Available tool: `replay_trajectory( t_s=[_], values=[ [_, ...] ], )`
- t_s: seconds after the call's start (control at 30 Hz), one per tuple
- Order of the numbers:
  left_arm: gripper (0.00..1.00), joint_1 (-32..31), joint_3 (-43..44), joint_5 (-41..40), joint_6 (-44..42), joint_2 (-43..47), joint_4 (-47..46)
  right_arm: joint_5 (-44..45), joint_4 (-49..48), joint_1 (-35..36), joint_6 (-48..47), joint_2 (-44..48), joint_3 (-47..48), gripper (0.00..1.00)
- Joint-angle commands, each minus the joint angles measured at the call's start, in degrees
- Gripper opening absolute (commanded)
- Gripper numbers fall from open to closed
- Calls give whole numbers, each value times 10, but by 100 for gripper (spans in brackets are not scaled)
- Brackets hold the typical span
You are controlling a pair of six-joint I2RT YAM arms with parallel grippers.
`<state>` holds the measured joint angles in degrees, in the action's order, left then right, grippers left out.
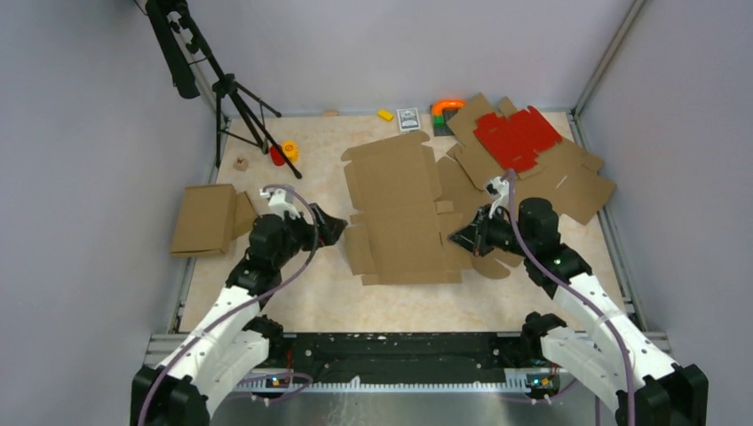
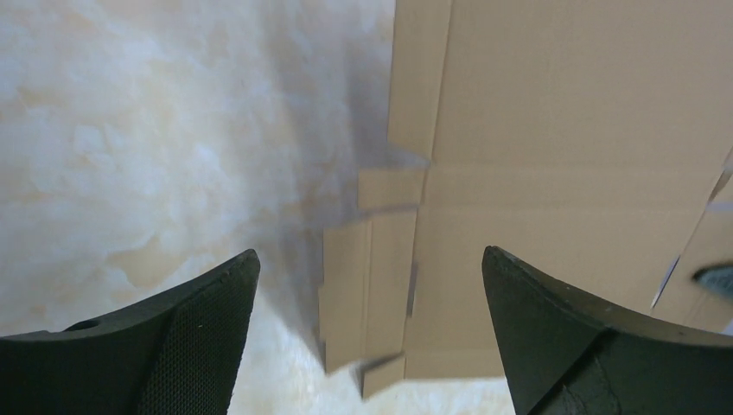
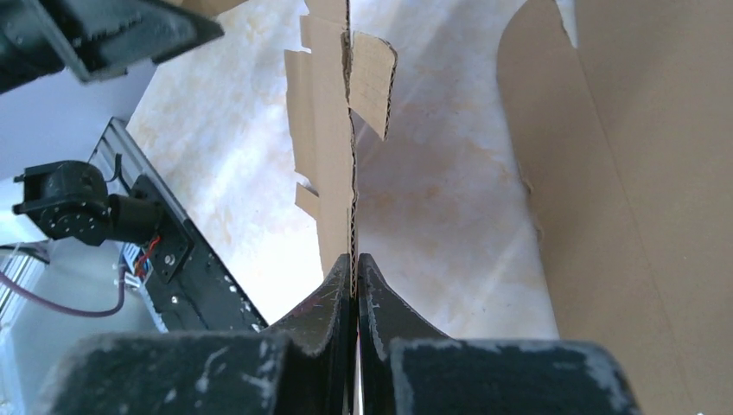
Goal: Fold the paper box
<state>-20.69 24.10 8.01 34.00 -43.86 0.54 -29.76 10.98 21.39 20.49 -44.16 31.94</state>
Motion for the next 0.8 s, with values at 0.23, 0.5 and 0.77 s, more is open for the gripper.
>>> replay_trajectory(
  t_s=[0.23,0.5,0.77],
  values=[
    [98,165,3,315,106,-198,-371,-64,-8,7,-3,-21,34,0],
    [89,165,10,359,190,-310,-519,-93,-36,7,25,-41,24,0],
    [71,164,32,387,225,-406,-566,-100,-39,7,29,-52,25,0]
  ],
)
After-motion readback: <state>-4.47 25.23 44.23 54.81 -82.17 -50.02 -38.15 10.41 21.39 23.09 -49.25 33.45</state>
